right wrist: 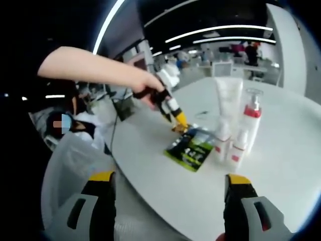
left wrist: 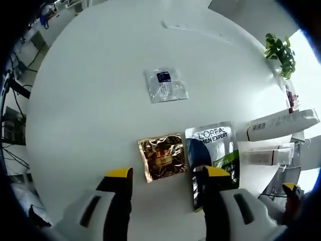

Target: Arrange the skincare products in the storage area until every visible bottle or jar stands upright without overlapping.

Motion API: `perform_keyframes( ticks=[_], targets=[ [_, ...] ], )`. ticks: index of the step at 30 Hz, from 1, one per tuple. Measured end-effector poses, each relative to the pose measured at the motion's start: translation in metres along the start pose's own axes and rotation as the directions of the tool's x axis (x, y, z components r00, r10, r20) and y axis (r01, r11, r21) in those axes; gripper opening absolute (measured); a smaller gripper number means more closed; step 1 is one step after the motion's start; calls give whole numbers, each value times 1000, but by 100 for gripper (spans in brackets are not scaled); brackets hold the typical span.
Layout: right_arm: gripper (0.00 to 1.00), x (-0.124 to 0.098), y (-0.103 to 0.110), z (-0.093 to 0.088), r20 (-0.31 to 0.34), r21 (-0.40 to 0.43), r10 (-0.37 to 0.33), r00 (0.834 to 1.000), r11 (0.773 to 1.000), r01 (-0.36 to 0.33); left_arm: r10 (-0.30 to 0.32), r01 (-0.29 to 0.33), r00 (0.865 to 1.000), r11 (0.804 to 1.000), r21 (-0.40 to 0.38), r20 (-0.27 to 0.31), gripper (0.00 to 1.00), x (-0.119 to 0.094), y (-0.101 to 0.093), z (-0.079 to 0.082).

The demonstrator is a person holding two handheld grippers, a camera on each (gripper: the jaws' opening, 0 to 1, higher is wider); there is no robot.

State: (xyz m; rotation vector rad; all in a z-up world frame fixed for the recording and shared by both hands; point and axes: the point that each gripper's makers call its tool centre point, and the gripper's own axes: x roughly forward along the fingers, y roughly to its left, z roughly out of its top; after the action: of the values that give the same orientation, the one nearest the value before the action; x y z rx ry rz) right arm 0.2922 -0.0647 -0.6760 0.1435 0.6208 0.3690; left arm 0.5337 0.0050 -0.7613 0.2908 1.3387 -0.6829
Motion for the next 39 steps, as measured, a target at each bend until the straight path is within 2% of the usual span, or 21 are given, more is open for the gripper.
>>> perform_keyframes(
  ticks=[7, 10, 13, 15, 18, 21, 23, 27, 30, 35, 37, 39],
  targets=[
    [93, 1, 2, -3, -16, -14, 6, 1000, 1000, -7, -27, 25, 998, 999, 43, 53, 70, -16, 3, -7],
    [93, 1, 2, -3, -15, -3, 9, 1000, 1000, -9, -47, 40, 995, 996, 74, 86, 71, -16, 3, -7],
    [93, 1, 2, -4, -15, 3, 9, 1000, 1000, -8, -69, 57, 992, 992, 109, 108, 74, -24, 1, -15],
    [93, 1, 2, -5, -20, 3, 9, 1000, 1000, -9, -100, 87, 987, 991, 99, 129, 77, -30, -2, -20],
    [93, 2, 3, -7, -26, -2, 8, 1000, 1000, -8, -166, 157, 971, 985, 64, 172, 79, -38, -11, -23],
    [93, 1, 2, -7, -27, -5, 3, 1000, 1000, -3, -184, 174, 960, 983, 64, 212, 81, -46, -9, -23],
    [93, 1, 2, -7, -27, -4, 1, 1000, 1000, -1, -198, 177, 951, 979, 105, 240, 84, -53, -10, -25],
    [93, 1, 2, -8, -29, -9, -5, 1000, 1000, 4, -229, 178, 906, 969, 173, 355, 95, -74, -18, -22],
    [93, 1, 1, -8, -31, -13, -8, 999, 1000, 8, -243, 179, 881, 965, 190, 406, 98, -87, -19, -26],
    [93, 2, 1, -10, -40, -21, -10, 999, 1000, 10, -250, 153, 857, 958, 241, 451, 99, -101, -18, -41],
    [93, 2, 1, -10, -43, -24, -11, 999, 1000, 10, -258, 150, 854, 954, 260, 452, 99, -104, -18, -49],
    [93, 2, 1, -10, -45, -27, -15, 999, 1000, 13, -259, 131, 840, 949, 287, 476, 99, -110, -17, -53]
  ],
)
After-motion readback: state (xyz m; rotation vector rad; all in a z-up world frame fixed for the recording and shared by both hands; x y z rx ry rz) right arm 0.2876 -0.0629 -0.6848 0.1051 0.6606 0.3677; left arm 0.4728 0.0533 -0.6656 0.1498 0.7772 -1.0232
